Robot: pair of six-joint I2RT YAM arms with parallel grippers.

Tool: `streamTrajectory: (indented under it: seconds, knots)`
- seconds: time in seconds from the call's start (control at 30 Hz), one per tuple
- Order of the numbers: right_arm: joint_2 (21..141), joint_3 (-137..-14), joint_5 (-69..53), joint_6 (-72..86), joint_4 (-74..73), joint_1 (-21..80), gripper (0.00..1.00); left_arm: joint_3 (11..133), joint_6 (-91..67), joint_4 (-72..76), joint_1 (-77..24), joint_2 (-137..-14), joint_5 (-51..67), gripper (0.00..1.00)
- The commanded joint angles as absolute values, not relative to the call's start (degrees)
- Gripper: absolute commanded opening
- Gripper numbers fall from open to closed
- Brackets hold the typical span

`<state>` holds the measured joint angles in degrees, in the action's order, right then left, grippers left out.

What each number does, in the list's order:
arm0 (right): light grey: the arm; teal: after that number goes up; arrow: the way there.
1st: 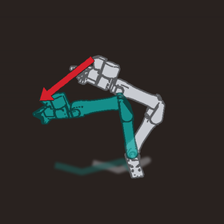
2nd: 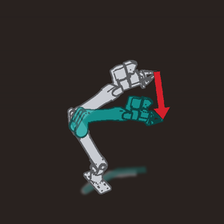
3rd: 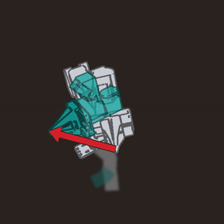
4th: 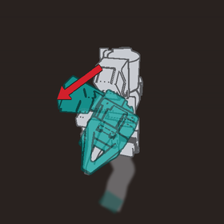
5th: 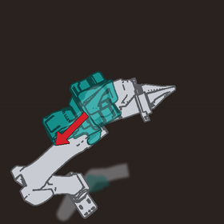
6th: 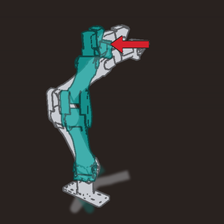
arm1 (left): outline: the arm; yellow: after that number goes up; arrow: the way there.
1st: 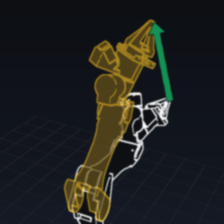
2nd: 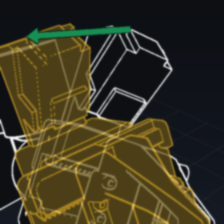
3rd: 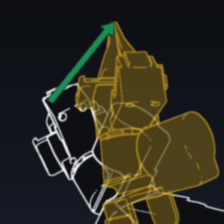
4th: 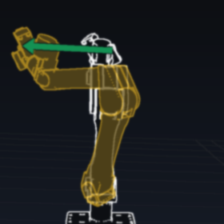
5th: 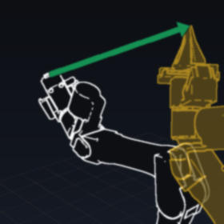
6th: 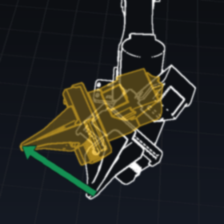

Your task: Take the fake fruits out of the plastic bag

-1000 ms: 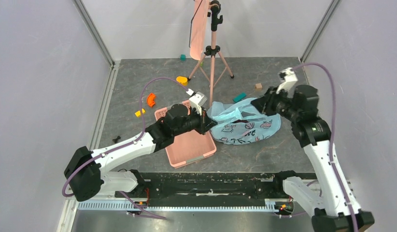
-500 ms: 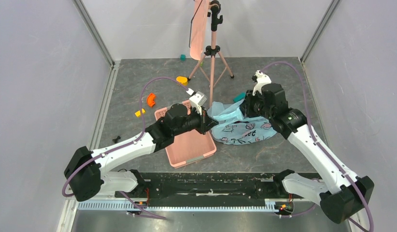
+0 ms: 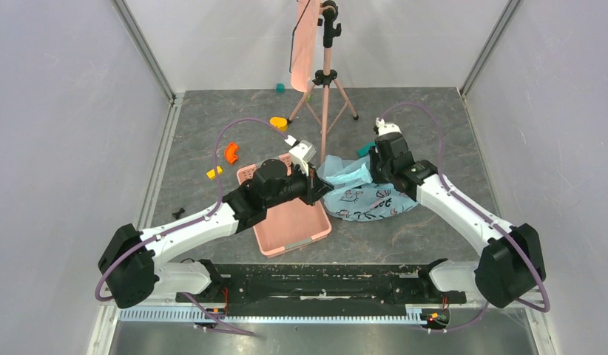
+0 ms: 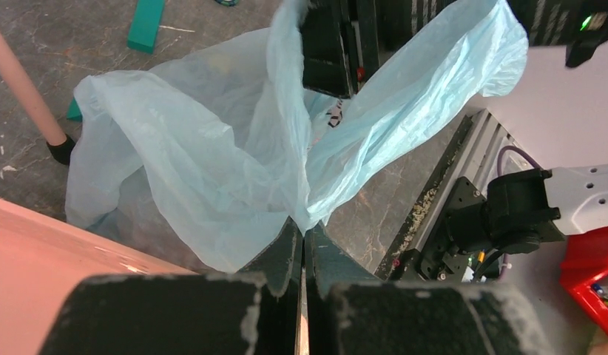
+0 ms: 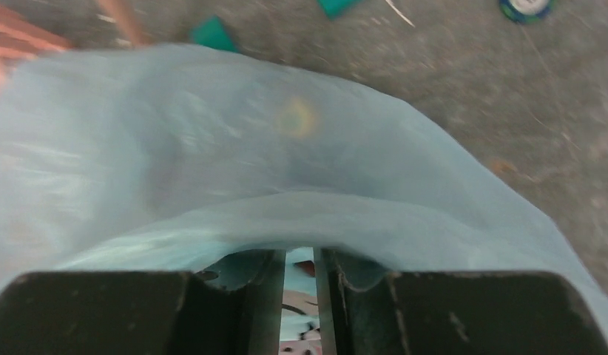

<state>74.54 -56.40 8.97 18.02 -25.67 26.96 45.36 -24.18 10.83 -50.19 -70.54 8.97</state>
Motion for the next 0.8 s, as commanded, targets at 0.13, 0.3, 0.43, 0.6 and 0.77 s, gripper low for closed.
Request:
streamTrajectory:
  seconds: [0.13,0.3,0.43,0.6,0.77]
  knots:
    - [69.39,-40.29,21.97,17.89,-25.31,18.7,0.24,43.13,-25.92,10.03,-49.94,-67.79,0.23,0.02]
    - [63.06,-34.39,18.23,15.39,-23.77,6.64,0.25,40.55,-26.62,7.87,-49.03,-65.42,-5.82,0.02]
    - [59.65,-33.14,11.1,14.0,-21.85,2.34,0.26,37.64,-28.91,7.65,-47.17,-63.71,-7.25,0.02]
    - [55.52,-29.72,-3.3,12.54,-14.96,2.36,0.28,37.25,-26.15,8.16,-46.58,-63.5,-0.49,0.21]
    - [50.36,-27.71,-12.2,10.44,-10.64,2.29,0.28,42.49,-25.0,6.14,-46.62,-60.84,12.32,0.61]
